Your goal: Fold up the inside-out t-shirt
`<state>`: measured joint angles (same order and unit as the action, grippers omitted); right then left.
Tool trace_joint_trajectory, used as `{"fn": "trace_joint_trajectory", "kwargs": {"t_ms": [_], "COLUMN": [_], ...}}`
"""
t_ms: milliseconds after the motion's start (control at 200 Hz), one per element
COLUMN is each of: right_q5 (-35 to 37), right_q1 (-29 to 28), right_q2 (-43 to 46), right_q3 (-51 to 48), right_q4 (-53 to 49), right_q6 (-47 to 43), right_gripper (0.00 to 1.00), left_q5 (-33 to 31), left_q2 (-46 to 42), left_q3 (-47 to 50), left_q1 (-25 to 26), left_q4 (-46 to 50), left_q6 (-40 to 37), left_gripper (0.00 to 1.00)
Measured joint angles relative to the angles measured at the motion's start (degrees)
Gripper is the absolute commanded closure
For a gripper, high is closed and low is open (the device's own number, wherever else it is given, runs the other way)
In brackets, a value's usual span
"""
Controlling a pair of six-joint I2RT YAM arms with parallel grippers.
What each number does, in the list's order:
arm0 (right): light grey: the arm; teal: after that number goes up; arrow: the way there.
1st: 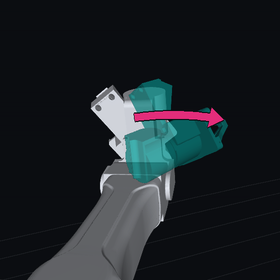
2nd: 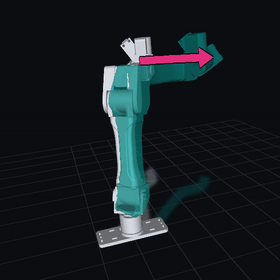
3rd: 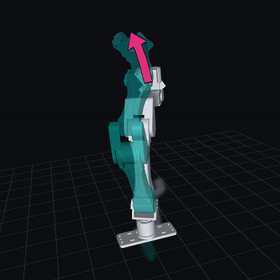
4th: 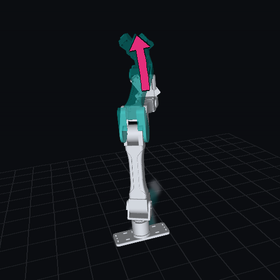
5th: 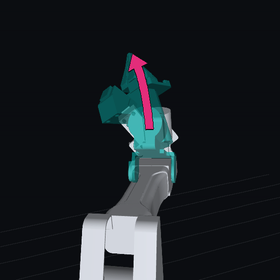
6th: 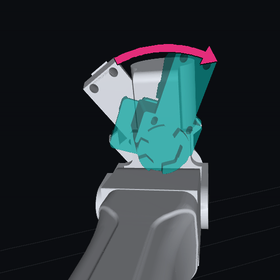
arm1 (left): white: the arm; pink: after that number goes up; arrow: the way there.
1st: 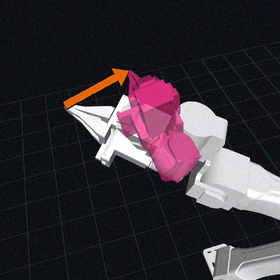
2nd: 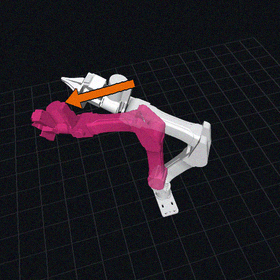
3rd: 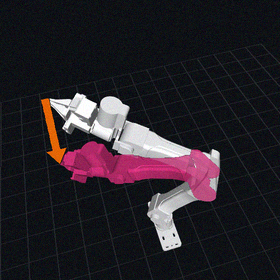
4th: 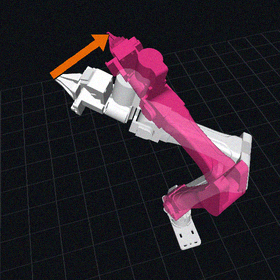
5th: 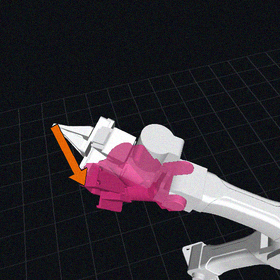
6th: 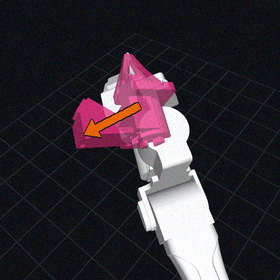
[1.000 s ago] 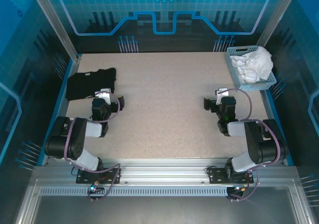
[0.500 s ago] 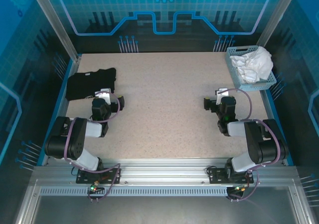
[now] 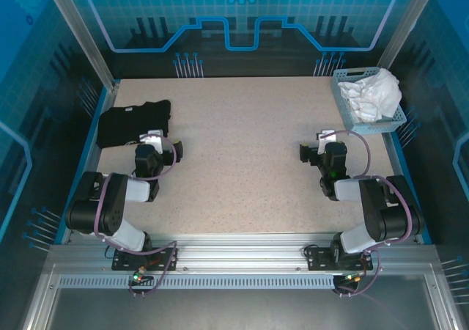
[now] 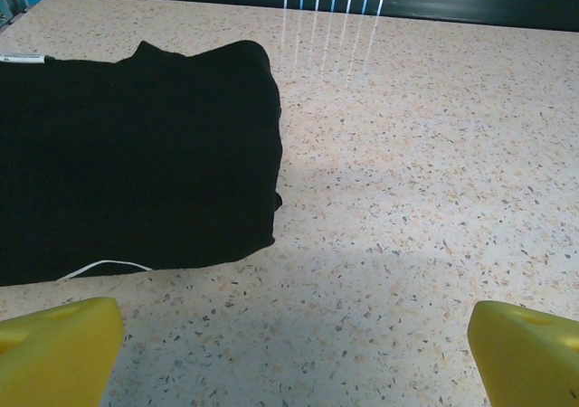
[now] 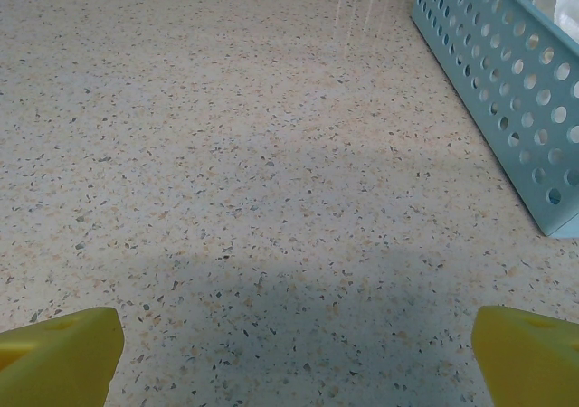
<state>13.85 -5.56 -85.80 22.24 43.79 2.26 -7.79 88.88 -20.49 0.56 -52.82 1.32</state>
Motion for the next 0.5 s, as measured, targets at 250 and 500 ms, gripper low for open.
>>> {"fn": "trace_joint_trajectory", "kwargs": {"t_ms": [250,500], "right_q5": [1.07,1.42], "right_q1": [-0.17,-1.42], "right_q2": [0.57,12.61], "right_q3": [1.86,8.46], "right_q4": [-2.60,-15.54], "right_q6": [0.00,2.12], "right_gripper": [0.00,0.00], "left_q5": [-1.66,-1.46], "left_q2": [-6.80,-25.62], "left_q3": [0.94,-1.97], "left_q1": [-1.49,-1.57], "left_q4": [3.87,17.18], "left_q6": [1.90,11.32], "left_gripper": [0.01,0.01]}}
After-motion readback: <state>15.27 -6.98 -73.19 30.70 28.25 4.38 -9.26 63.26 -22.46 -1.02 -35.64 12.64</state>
